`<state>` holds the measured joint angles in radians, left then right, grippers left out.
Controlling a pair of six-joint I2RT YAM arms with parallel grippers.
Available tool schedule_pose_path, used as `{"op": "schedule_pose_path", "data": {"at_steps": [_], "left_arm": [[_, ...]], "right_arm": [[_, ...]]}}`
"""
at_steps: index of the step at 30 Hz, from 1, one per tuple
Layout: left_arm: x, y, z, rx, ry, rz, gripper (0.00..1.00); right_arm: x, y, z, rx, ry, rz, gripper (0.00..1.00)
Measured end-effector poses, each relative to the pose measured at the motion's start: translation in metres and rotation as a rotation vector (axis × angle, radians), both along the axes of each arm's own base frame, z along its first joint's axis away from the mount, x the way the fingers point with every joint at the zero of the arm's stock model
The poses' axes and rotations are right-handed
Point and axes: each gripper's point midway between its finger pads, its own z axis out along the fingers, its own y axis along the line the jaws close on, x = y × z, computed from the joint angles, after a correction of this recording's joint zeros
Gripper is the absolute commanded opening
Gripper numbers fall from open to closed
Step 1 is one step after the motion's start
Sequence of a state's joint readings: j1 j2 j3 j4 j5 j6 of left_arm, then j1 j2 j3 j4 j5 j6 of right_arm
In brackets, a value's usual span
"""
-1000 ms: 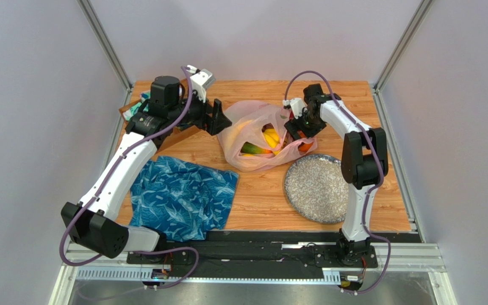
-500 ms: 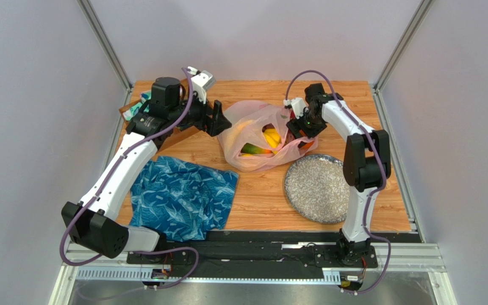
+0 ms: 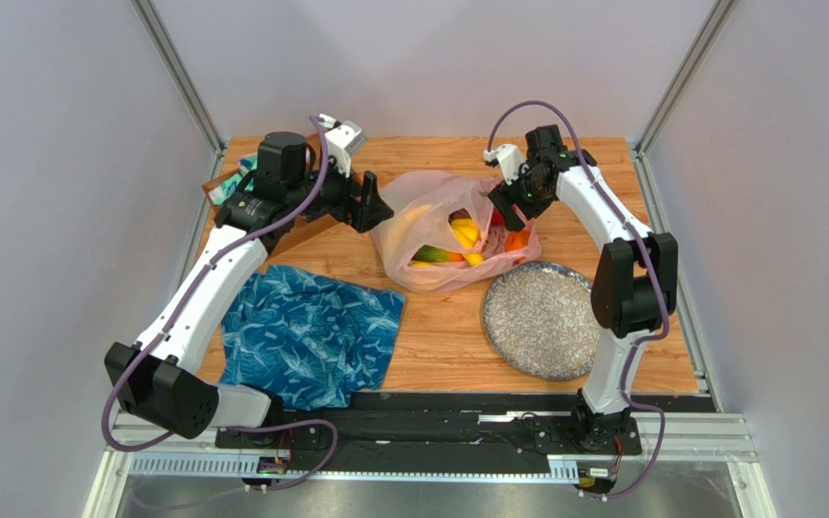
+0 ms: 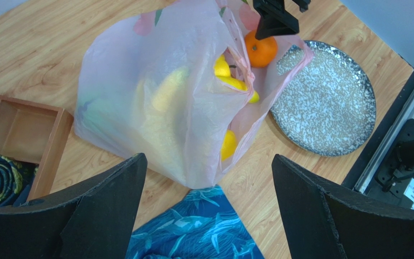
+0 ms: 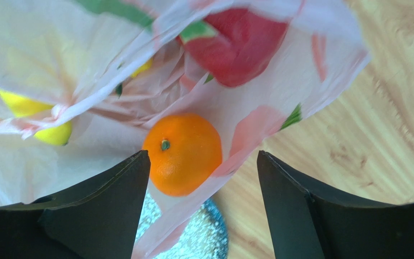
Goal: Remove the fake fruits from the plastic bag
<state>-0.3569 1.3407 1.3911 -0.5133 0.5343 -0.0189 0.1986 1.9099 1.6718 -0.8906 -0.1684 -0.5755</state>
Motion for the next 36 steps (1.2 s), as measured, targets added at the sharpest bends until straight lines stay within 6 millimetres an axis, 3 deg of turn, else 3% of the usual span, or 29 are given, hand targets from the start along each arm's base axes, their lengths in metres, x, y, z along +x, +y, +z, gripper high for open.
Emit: {"op": "schedule_pose_path", "data": {"at_steps": [5,14,18,24,26,27,30,34,36], "left_arm": [[0.0,0.001,-0.004,0.003,0.008,0.004,0.95],[0.002,0.005,-0.004,0.003,0.009,0.014,0.95],[0.002,0.005,-0.004,0.003,0.009,0.013,0.95],[0.002,0.005,-0.004,0.003,0.009,0.013,0.95],[0.002,0.005,-0.004,0.003,0.009,0.013,0.95],[0.002,0.005,-0.004,0.003,0.009,0.013,0.95],[0.002,0.005,-0.004,0.003,0.009,0.013,0.95],[0.002,0.005,-0.004,0.002,0.009,0.012,0.95],[0.002,0.004,-0.004,0.001,0.009,0.01,0.95]], "right_arm": [[0.012,0.007,-0.004,0.011,-0.006,0.048,0.76],[0.0,0.011,-0.015,-0.014,0.026,0.171,0.77],[0.0,0.004,-0.035,-0.065,0.064,0.177,0.84],[-0.012,-0.008,-0.067,-0.127,0.145,0.187,0.85],[-0.012,-0.011,-0.073,-0.144,0.157,0.183,0.75],[-0.012,-0.012,-0.075,-0.152,0.16,0.18,0.66],[-0.01,-0.015,-0.076,-0.167,0.158,0.173,0.55],[-0.01,-0.009,-0.071,-0.132,0.146,0.169,0.54],[-0.012,-0.001,-0.055,-0.076,0.119,0.171,0.54]]}}
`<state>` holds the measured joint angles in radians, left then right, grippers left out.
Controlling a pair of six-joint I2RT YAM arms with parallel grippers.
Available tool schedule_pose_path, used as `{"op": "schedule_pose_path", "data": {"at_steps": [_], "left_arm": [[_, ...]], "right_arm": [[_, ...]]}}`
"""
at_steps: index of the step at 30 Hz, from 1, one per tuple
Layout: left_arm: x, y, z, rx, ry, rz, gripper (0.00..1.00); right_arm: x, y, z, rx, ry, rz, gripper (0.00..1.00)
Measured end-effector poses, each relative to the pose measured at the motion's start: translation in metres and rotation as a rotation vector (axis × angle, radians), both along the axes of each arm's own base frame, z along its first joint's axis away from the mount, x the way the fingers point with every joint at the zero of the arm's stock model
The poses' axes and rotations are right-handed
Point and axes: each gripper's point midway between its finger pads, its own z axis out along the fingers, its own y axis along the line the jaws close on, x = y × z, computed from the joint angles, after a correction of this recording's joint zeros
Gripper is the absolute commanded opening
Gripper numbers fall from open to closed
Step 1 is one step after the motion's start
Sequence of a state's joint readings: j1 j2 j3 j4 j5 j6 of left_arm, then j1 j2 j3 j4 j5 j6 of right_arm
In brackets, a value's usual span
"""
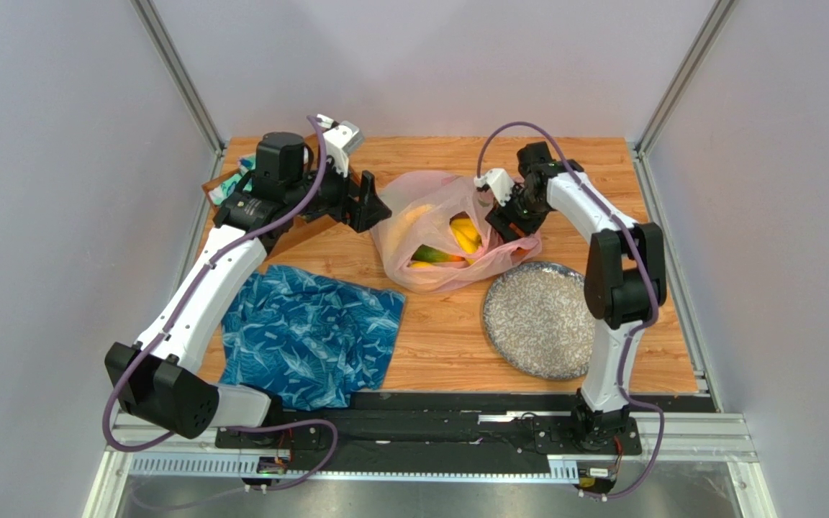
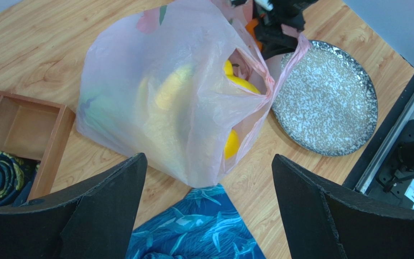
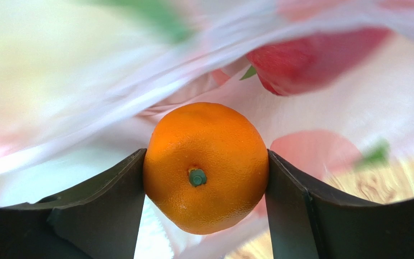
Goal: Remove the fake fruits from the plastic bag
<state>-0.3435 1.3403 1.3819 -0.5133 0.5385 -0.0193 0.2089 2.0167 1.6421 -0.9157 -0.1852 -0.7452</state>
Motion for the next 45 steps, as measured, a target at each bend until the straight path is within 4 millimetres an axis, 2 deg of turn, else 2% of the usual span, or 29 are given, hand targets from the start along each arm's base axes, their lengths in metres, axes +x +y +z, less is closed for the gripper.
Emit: {"op": "schedule_pose_path", "data": {"at_steps": [1,3,4,6,9,11,13,17,20,24,27,29,30,34,36,38,39,40,41,42,43,45], "left_arm": [[0.0,0.0,0.0,-0.001,0.001,-0.001,0.95],[0.0,0.0,0.0,-0.002,0.0,-0.003,0.95],[0.0,-0.001,0.0,-0.003,0.001,-0.003,0.95],[-0.001,-0.001,0.001,-0.005,0.002,-0.006,0.95],[-0.001,-0.002,0.001,-0.01,0.001,-0.01,0.95],[-0.001,-0.003,0.002,-0.014,-0.001,-0.014,0.95],[-0.001,-0.004,0.003,-0.02,-0.004,-0.019,0.95],[-0.002,-0.005,-0.001,-0.021,0.002,-0.023,0.95],[-0.002,-0.004,-0.003,-0.021,0.009,-0.022,0.95],[-0.003,-0.005,-0.002,-0.026,0.006,-0.022,0.95],[-0.004,-0.004,-0.004,-0.026,0.011,-0.022,0.95],[-0.005,-0.004,-0.006,-0.026,0.016,-0.022,0.95],[-0.005,-0.004,-0.006,-0.026,0.017,-0.022,0.95],[-0.005,-0.004,-0.006,-0.025,0.017,-0.022,0.95],[-0.005,-0.004,-0.006,-0.025,0.017,-0.023,0.95],[-0.005,-0.004,-0.006,-0.024,0.016,-0.023,0.96],[-0.005,-0.004,-0.006,-0.024,0.016,-0.023,0.96],[-0.005,-0.004,-0.006,-0.024,0.015,-0.023,0.95],[-0.005,-0.004,-0.006,-0.024,0.016,-0.023,0.95],[-0.005,-0.004,-0.006,-0.024,0.015,-0.023,0.95],[-0.005,-0.004,-0.006,-0.024,0.015,-0.023,0.95],[-0.005,-0.004,-0.006,-0.024,0.015,-0.023,0.95]], "right_arm": [[-0.001,0.004,0.01,0.029,-0.015,-0.001,0.54],[-0.005,0.012,0.044,0.109,-0.075,-0.012,0.54],[-0.008,0.018,0.067,0.161,-0.129,-0.015,0.54],[-0.014,0.02,0.103,0.225,-0.217,-0.029,0.54],[-0.034,0.009,0.146,0.292,-0.343,-0.074,0.56],[-0.047,-0.007,0.152,0.309,-0.387,-0.13,0.56],[-0.057,-0.027,0.141,0.309,-0.391,-0.209,0.55],[-0.082,-0.072,0.08,0.27,-0.262,-0.393,0.54],[-0.108,-0.093,0.047,0.246,-0.168,-0.473,0.56],[-0.145,-0.096,0.02,0.22,-0.101,-0.469,0.59],[-0.16,-0.094,0.001,0.209,-0.066,-0.458,0.63],[-0.166,-0.095,-0.016,0.196,-0.032,-0.464,0.78],[-0.167,-0.096,-0.024,0.188,-0.008,-0.47,1.0],[-0.15,-0.102,-0.021,0.183,-0.044,-0.503,1.0],[-0.145,-0.101,-0.011,0.197,-0.055,-0.503,1.0],[-0.129,-0.098,0.017,0.236,-0.093,-0.486,0.99],[-0.114,-0.094,0.042,0.271,-0.137,-0.474,0.97],[-0.103,-0.092,0.058,0.292,-0.17,-0.464,0.92],[-0.083,-0.088,0.09,0.326,-0.242,-0.442,0.89],[-0.07,-0.083,0.111,0.345,-0.29,-0.42,0.85],[-0.056,-0.076,0.133,0.367,-0.338,-0.393,0.75],[-0.03,-0.06,0.165,0.397,-0.403,-0.339,0.65]]}}
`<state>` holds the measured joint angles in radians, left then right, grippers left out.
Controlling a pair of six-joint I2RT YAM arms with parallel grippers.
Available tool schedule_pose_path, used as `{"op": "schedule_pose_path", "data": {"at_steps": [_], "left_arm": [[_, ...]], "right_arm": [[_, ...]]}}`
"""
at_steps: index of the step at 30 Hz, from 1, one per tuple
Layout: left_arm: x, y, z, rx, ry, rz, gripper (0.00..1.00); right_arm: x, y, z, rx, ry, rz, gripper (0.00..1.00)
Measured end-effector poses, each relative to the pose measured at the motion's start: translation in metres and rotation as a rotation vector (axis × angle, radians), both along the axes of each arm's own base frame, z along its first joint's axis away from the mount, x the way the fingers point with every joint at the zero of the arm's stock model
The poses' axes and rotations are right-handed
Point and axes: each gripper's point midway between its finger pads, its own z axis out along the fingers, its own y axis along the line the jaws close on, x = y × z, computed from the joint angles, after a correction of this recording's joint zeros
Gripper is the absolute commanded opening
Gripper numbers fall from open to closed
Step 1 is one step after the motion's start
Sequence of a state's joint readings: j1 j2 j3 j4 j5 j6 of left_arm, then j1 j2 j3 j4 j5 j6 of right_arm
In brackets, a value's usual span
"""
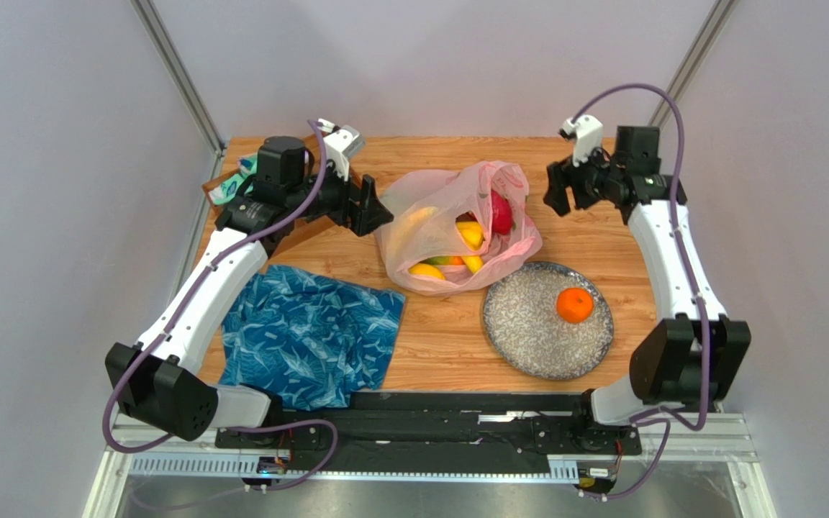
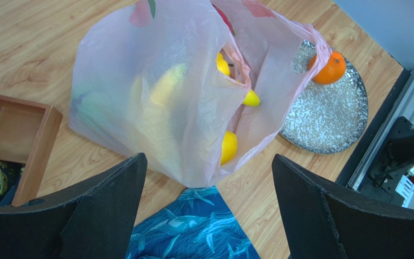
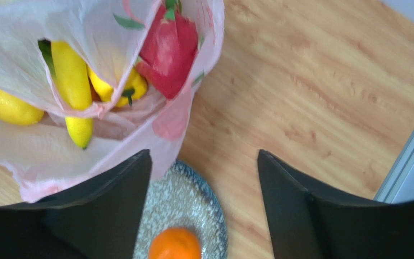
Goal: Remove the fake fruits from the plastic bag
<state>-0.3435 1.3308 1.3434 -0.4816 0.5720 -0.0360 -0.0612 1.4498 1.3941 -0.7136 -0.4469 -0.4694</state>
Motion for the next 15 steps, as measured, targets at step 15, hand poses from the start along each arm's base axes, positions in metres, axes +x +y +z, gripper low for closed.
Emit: {"op": "schedule_pose_path", "data": {"at_steps": [15], "left_arm": [[-0.003,0.011,-0.007,0.008,0.019,0.026,0.96]], "right_arm": [[0.061,0.094,-0.103,-0.068,0.24,0.233,0.43]]}}
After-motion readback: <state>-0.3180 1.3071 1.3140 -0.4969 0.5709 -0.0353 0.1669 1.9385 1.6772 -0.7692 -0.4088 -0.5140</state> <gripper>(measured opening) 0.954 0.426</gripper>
